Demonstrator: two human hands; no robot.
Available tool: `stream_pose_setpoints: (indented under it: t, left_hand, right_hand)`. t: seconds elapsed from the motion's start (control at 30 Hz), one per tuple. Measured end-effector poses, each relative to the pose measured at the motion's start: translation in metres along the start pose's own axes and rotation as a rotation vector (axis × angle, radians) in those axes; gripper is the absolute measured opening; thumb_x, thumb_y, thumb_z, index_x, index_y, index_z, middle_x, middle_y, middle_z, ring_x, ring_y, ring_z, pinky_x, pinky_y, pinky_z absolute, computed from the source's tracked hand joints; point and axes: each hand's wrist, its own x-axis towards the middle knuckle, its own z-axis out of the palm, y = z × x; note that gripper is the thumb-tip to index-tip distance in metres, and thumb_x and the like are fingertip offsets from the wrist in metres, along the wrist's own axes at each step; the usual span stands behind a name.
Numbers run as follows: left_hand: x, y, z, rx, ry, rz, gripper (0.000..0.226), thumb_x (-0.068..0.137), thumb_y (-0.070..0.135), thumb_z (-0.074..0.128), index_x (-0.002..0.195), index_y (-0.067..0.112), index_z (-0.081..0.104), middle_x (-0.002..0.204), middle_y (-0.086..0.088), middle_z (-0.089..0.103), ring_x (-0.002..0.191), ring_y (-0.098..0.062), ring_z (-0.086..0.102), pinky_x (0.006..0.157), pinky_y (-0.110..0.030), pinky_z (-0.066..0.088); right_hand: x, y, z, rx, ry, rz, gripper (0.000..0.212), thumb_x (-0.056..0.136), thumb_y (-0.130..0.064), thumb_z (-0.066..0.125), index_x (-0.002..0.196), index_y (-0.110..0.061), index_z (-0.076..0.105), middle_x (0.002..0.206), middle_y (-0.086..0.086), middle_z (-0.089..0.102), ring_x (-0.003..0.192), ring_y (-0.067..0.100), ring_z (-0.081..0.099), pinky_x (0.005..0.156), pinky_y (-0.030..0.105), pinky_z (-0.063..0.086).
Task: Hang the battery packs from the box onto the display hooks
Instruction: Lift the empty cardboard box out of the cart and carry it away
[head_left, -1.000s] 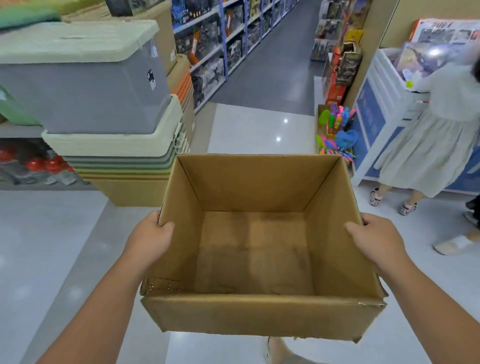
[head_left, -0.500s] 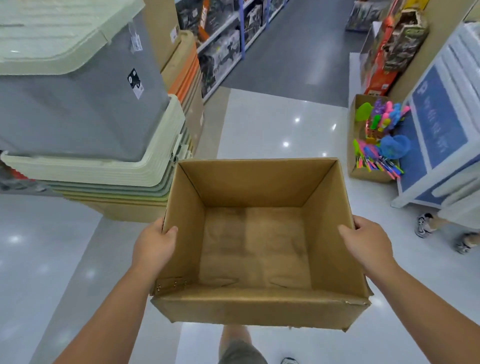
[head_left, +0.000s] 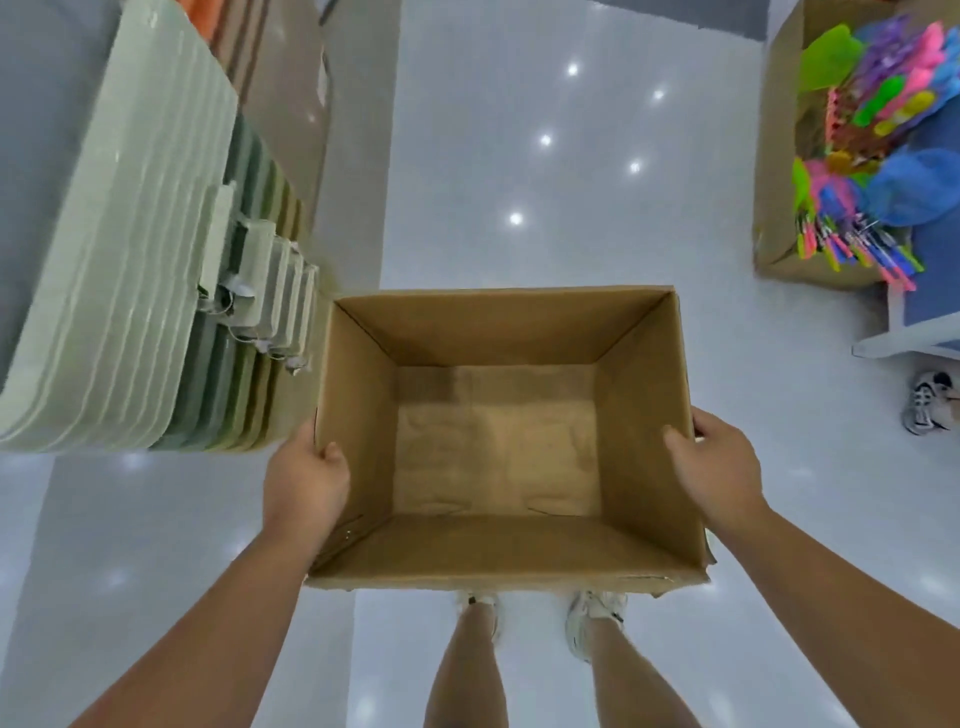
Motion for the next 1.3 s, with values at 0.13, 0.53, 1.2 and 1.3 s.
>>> stream_pose_setpoints:
  t: [0.13,0.53,1.2,1.3]
  left_hand:
    - [0.078,-0.015,0.054,0.018,0.016,-0.044,0.032,0.105,0.013,0.050,0.135,0.012,0.060,0.116,-0.016,0.071,0.100,-0.039,0.063,0.080,-0.040,0.048]
    - [0.216,-0.061,0.146,-0.038,-0.011,-0.036,0.029,0.104,0.015,0.054,0.129,0.026,0.065,0.097,0.004,0.068,0.094,-0.029,0.063,0.080,-0.036,0.046]
    - [0.266,-0.102,0.176,-0.012,-0.160,-0.011,0.043,0.108,0.025,0.050,0.151,0.028,0.049,0.134,0.002,0.067,0.105,-0.027,0.066,0.082,-0.036,0.048]
    - [0.253,-0.093,0.162,-0.100,-0.072,-0.027,0.047,0.104,0.025,0.059,0.151,0.027,0.051,0.140,0.006,0.063,0.116,-0.022,0.065,0.089,-0.032,0.045]
  right_hand:
    - [0.077,0.007,0.066,0.048,-0.033,0.025,0.013,0.106,-0.028,0.052,0.112,-0.034,0.062,0.092,-0.013,0.066,0.079,0.008,0.060,0.069,0.031,0.050]
    - [0.193,0.035,0.182,0.132,-0.046,0.108,0.027,0.103,-0.027,0.057,0.124,-0.030,0.072,0.101,-0.011,0.072,0.087,0.016,0.067,0.082,0.039,0.058]
    - [0.228,0.045,0.225,0.132,-0.191,0.205,0.040,0.108,-0.032,0.055,0.146,-0.021,0.055,0.137,0.005,0.064,0.118,0.034,0.062,0.104,0.053,0.053]
    - [0.222,0.038,0.211,0.156,-0.173,0.207,0.049,0.104,-0.030,0.062,0.152,-0.023,0.050,0.144,0.005,0.060,0.122,0.033,0.062,0.105,0.049,0.052]
